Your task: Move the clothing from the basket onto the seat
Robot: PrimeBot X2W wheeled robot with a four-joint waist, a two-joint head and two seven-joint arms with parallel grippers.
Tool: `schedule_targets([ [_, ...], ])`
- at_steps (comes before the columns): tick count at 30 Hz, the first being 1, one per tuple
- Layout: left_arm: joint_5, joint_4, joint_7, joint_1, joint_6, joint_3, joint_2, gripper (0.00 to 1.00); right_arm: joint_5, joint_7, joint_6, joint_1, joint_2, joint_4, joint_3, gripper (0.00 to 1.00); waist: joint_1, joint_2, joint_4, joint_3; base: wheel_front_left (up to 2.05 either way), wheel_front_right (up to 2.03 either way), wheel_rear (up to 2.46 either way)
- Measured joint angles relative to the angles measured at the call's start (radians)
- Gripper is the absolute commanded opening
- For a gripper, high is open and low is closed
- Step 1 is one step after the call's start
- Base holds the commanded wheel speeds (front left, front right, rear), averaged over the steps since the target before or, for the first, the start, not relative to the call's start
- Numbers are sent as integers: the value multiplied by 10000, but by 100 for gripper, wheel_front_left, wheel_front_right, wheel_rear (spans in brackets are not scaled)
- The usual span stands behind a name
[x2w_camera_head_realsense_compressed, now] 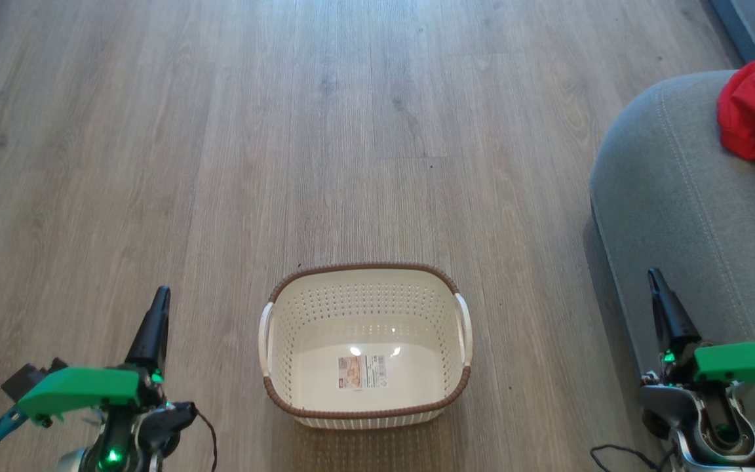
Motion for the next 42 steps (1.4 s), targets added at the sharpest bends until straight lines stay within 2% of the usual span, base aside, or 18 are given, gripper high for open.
schedule_targets([
  [9,-719,-105,176,128,-2,75,2,0,828,192,0,3,19,-94,-44,0,0,0,28,-52,0,0,0],
  [42,-719,-117,178,135,-2,104,2,0,828,192,0,8,40,-96,-50,0,0,0,28,-51,0,0,0],
])
